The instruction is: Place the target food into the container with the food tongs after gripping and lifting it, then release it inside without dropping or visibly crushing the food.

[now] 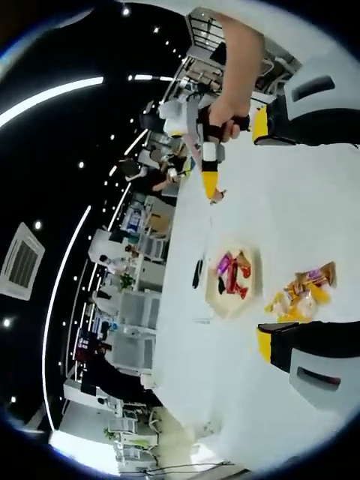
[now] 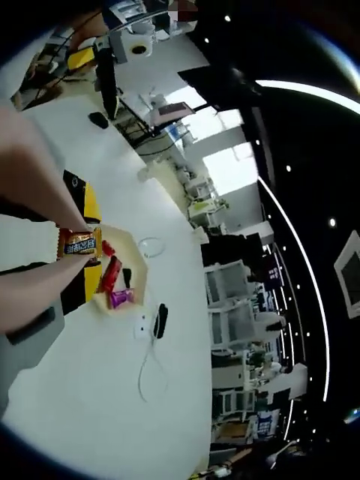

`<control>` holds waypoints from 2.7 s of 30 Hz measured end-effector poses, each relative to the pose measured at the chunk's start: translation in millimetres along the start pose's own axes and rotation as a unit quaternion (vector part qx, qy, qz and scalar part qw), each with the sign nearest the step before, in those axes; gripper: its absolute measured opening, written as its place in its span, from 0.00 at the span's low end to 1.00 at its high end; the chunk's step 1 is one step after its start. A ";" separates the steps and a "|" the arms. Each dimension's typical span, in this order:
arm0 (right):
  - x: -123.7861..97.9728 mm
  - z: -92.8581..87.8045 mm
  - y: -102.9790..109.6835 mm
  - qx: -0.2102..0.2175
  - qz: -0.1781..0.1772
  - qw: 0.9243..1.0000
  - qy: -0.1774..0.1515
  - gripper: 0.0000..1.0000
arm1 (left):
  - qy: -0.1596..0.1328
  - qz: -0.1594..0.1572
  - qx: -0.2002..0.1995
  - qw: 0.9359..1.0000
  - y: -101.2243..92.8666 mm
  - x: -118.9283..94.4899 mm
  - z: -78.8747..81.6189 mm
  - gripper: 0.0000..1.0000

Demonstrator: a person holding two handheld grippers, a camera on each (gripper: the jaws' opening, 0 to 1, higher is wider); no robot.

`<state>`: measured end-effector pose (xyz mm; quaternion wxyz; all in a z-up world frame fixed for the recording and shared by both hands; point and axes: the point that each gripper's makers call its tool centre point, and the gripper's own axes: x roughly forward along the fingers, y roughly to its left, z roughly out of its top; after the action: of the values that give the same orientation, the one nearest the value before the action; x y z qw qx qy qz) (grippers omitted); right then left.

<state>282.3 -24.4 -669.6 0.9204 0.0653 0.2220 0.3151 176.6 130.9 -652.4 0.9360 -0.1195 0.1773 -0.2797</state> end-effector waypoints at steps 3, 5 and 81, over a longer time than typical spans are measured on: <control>3.7 5.8 -3.3 -0.003 0.001 1.000 -0.001 0.18 | -0.003 0.003 0.010 1.000 5.1 -1.4 -1.3 0.99; 6.5 11.4 -5.4 -0.005 -0.001 1.000 -0.003 0.18 | 0.001 0.013 -0.009 1.000 12.0 -5.0 -0.9 0.99; 111.8 54.8 14.2 -0.044 -0.038 0.998 -0.023 0.21 | -0.055 0.067 -0.025 0.996 75.1 -46.9 30.4 0.96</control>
<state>377.7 56.0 -658.1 0.9384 0.0230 0.1892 0.2881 188.3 222.5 -636.6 0.9575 -0.1464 0.1404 -0.2052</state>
